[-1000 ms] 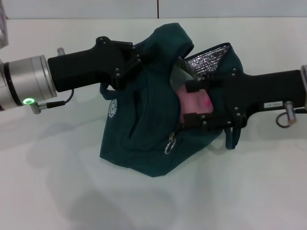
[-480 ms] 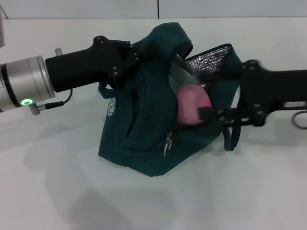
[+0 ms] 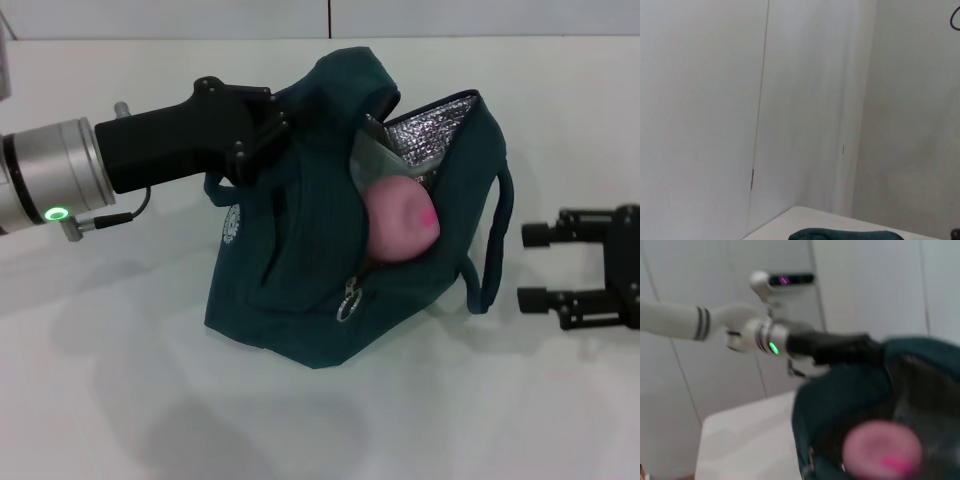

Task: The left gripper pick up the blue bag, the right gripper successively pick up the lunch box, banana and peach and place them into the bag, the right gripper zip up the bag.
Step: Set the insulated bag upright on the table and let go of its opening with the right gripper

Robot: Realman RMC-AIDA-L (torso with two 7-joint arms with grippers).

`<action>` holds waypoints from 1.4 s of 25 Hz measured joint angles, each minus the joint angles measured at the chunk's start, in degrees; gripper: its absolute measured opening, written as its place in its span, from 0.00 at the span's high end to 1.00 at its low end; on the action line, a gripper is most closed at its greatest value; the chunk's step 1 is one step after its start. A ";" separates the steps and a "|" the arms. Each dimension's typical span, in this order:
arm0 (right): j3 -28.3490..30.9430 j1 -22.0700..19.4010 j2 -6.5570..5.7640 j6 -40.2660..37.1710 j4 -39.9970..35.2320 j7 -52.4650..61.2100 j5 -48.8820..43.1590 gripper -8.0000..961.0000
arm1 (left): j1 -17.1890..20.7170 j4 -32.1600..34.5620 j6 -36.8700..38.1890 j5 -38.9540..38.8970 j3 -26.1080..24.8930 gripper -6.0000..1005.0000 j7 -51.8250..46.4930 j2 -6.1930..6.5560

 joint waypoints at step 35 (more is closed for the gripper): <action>-2.15 10.95 2.54 6.80 12.29 -0.18 -10.09 0.68 | -0.70 -1.41 -0.35 0.10 0.08 0.96 1.32 0.00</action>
